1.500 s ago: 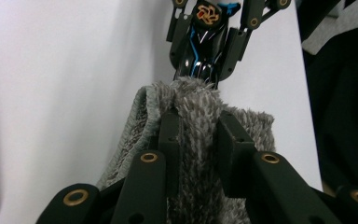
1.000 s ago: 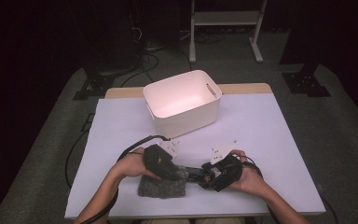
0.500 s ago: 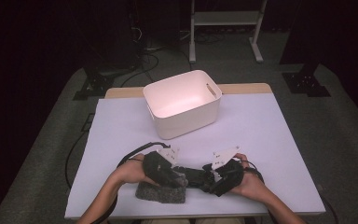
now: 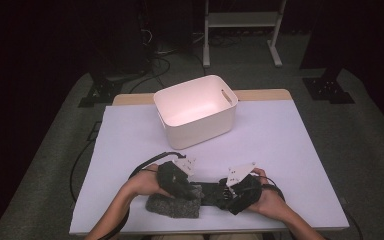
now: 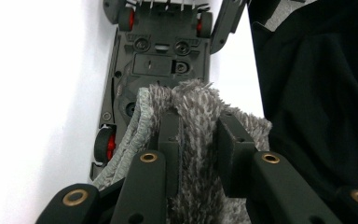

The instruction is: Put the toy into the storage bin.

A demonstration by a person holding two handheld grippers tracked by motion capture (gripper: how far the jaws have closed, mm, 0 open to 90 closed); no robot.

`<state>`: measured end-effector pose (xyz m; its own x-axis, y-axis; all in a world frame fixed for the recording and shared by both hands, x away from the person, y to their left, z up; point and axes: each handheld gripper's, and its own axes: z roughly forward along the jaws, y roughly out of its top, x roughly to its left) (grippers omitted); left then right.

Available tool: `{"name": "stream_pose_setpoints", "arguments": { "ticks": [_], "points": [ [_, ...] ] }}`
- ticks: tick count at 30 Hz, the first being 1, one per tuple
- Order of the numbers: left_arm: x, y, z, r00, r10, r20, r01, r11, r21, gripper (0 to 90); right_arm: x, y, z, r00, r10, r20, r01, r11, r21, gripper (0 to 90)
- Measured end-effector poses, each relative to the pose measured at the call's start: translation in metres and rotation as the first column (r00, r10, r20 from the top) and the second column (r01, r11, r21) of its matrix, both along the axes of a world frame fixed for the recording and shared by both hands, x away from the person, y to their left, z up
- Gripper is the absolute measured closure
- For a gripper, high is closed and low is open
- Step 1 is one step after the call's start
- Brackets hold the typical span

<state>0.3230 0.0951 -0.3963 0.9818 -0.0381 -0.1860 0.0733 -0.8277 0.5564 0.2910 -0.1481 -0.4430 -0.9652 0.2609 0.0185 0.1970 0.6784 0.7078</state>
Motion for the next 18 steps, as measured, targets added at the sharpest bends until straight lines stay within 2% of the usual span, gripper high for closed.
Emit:
{"name": "stream_pose_setpoints", "arguments": {
  "ticks": [3, 6, 9, 12, 13, 16, 18],
  "points": [
    [0.003, 0.002, 0.001, 0.9999, 0.012, 0.007, -0.012, 0.9999, 0.001, 73.7, 0.0, 0.0, -0.002, 1.0, 0.007, -0.003, -0.007, 1.0, -0.003, 21.0],
    [0.006, 0.006, 0.003, 0.9995, 0.028, 0.013, -0.028, 0.9996, 0.009, 73.7, 0.003, 0.002, -0.006, 0.9991, 0.016, -0.039, -0.016, 1.0, -0.009, 17.8],
    [0.009, 0.013, 0.003, 0.9989, 0.042, 0.021, -0.042, 0.9989, 0.021, 73.6, 0.004, 0.005, -0.009, 0.9977, 0.037, -0.057, -0.038, 0.999, -0.012, 19.8],
    [0.012, 0.019, -0.002, 0.9986, 0.046, 0.027, -0.047, 0.9987, 0.02, 72.4, 0.005, 0.004, -0.009, 0.9969, 0.062, -0.049, -0.063, 0.998, -0.01, 23.6],
    [0.012, 0.021, -0.006, 0.9983, 0.058, 0.007, -0.058, 0.9983, 0.007, 72.3, 0.005, 0.004, -0.009, 0.9969, 0.065, -0.045, -0.065, 0.998, -0.005, 23.6],
    [0.01, 0.02, -0.012, 0.9982, 0.06, -0.007, -0.06, 0.998, -0.02, 74.0, 0.004, 0.004, -0.008, 0.9964, 0.084, -0.011, -0.084, 0.996, 0.003, 23.9],
    [0.009, 0.016, -0.015, 0.9987, 0.042, -0.027, -0.044, 0.998, -0.045, 74.6, 0.004, 0.005, -0.007, 0.9957, 0.091, 0.011, -0.092, 0.996, 0.009, 24.0]
  ]
}}
